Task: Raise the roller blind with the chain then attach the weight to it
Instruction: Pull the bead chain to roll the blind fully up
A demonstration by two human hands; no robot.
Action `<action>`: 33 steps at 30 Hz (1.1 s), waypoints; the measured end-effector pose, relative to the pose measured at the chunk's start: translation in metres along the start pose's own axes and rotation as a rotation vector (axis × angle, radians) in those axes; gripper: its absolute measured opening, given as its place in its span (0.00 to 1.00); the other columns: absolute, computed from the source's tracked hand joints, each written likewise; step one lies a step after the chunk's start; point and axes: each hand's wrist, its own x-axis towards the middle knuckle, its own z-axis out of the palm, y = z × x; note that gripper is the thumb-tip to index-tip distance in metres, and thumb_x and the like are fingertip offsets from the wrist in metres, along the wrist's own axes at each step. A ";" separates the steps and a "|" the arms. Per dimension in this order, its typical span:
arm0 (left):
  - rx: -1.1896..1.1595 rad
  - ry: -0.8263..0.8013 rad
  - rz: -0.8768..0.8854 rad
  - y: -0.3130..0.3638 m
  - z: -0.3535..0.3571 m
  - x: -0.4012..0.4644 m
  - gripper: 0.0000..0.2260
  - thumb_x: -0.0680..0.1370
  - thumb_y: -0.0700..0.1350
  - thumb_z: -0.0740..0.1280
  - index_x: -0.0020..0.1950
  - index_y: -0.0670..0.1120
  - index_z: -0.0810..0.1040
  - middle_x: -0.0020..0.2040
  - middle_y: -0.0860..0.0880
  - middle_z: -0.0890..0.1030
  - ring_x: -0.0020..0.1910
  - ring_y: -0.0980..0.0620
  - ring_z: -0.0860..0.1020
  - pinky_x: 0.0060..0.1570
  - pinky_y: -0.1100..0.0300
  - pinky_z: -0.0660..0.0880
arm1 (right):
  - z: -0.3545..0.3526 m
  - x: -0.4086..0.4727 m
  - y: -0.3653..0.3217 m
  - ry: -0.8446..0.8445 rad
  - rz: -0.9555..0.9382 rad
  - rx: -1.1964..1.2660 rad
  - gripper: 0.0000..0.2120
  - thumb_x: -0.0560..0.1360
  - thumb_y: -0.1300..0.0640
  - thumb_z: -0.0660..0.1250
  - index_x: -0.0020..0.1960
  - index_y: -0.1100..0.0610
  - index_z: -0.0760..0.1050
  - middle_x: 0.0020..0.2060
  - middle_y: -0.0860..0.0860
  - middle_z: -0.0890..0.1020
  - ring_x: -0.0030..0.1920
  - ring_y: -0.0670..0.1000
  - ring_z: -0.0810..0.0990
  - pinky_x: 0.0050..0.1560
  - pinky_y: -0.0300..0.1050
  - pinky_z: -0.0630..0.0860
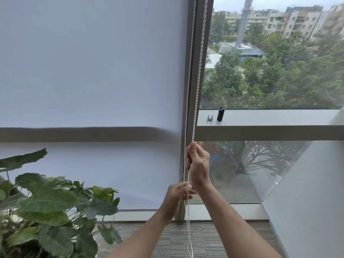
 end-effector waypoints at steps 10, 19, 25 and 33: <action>-0.204 0.165 0.197 0.070 -0.006 0.031 0.15 0.76 0.53 0.65 0.55 0.44 0.82 0.49 0.43 0.84 0.51 0.46 0.82 0.52 0.58 0.78 | -0.017 -0.029 0.062 -0.031 0.145 -0.044 0.18 0.80 0.49 0.58 0.33 0.50 0.74 0.24 0.41 0.68 0.26 0.42 0.62 0.26 0.36 0.61; -0.236 0.126 0.246 0.091 0.014 0.030 0.15 0.81 0.52 0.60 0.43 0.45 0.80 0.28 0.56 0.69 0.28 0.58 0.66 0.30 0.68 0.65 | -0.019 -0.045 0.074 -0.045 0.229 -0.005 0.23 0.84 0.57 0.56 0.30 0.50 0.71 0.24 0.44 0.67 0.26 0.43 0.61 0.27 0.37 0.59; -0.153 0.216 0.236 0.084 0.013 0.024 0.18 0.82 0.51 0.60 0.34 0.48 0.75 0.28 0.52 0.65 0.27 0.56 0.62 0.29 0.64 0.61 | -0.030 -0.046 0.073 -0.183 0.284 -0.088 0.20 0.80 0.49 0.61 0.30 0.49 0.73 0.25 0.45 0.71 0.27 0.45 0.67 0.30 0.41 0.65; -0.191 0.235 0.276 0.080 0.011 0.023 0.17 0.84 0.39 0.56 0.37 0.43 0.75 0.29 0.55 0.73 0.30 0.59 0.68 0.34 0.66 0.68 | -0.023 -0.006 0.010 -0.165 0.203 -0.056 0.19 0.80 0.46 0.57 0.59 0.55 0.80 0.51 0.55 0.85 0.54 0.53 0.83 0.57 0.50 0.77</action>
